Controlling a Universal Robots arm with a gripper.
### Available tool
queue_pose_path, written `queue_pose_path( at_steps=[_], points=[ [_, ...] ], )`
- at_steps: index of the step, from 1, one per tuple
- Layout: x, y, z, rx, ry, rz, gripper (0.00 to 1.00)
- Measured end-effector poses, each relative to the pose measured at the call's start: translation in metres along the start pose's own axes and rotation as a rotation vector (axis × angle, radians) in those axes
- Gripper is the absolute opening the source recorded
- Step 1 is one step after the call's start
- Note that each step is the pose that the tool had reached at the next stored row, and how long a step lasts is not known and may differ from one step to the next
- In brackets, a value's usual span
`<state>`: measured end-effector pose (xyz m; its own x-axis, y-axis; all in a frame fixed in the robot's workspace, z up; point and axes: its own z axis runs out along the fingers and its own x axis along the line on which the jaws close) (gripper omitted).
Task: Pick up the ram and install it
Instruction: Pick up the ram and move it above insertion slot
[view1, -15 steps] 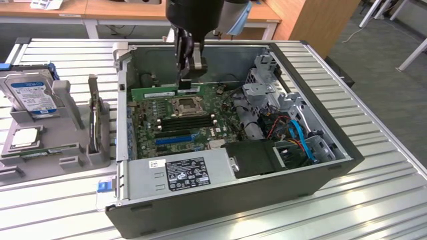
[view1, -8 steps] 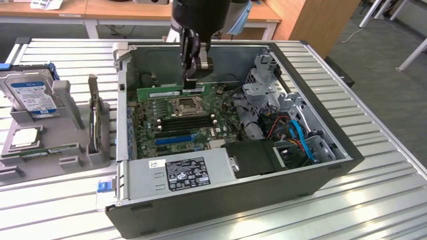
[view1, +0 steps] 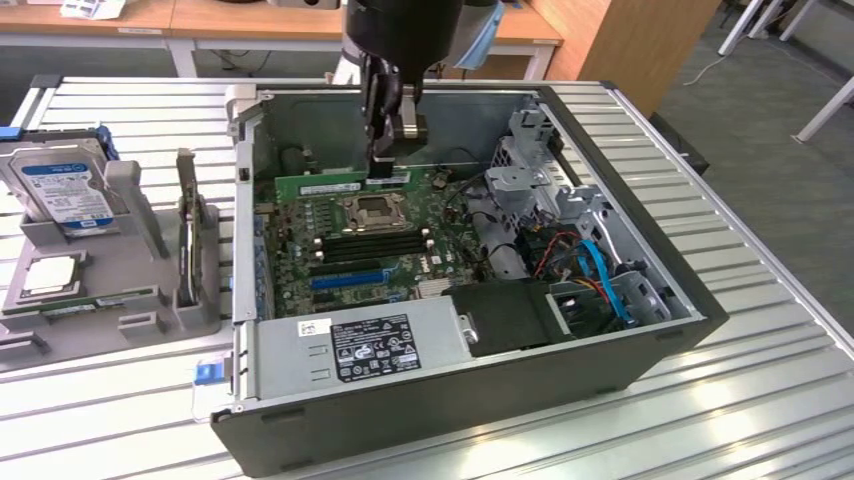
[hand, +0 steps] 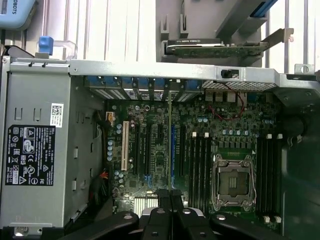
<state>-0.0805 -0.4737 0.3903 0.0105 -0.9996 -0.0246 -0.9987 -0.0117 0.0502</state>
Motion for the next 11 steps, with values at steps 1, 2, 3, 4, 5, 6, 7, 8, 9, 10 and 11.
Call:
queue_pose_path(
  at_steps=[1, 2, 3, 4, 5, 6, 7, 8, 9, 10, 11],
  points=[
    [0.000, -0.0015, -0.0001, -0.0019, 0.0000, 0.000, 0.11],
    [0.000, -0.0032, -0.0003, -0.0039, 0.0001, 0.000, 0.11],
    [0.000, -0.0050, -0.0003, -0.0059, 0.0000, 0.000, 0.11],
    [0.000, -0.0069, -0.0004, -0.0078, 0.0000, 0.000, 0.11],
    [0.000, -0.0090, -0.0005, -0.0099, 0.0000, 0.000, 0.11],
    [0.001, -0.0108, -0.0006, -0.0117, 0.0000, 0.001, 0.11],
    [0.001, -0.0127, -0.0007, -0.0133, 0.0000, 0.001, 0.11],
    [0.001, -0.0144, -0.0008, -0.0149, 0.0000, 0.001, 0.11],
    [0.001, -0.0154, -0.0009, -0.0158, 0.0000, 0.001, 0.11],
    [0.001, -0.0155, -0.0009, -0.0158, 0.0000, 0.001, 0.11],
    [0.001, -0.0154, -0.0009, -0.0158, 0.0000, 0.001, 0.11]
  ],
)
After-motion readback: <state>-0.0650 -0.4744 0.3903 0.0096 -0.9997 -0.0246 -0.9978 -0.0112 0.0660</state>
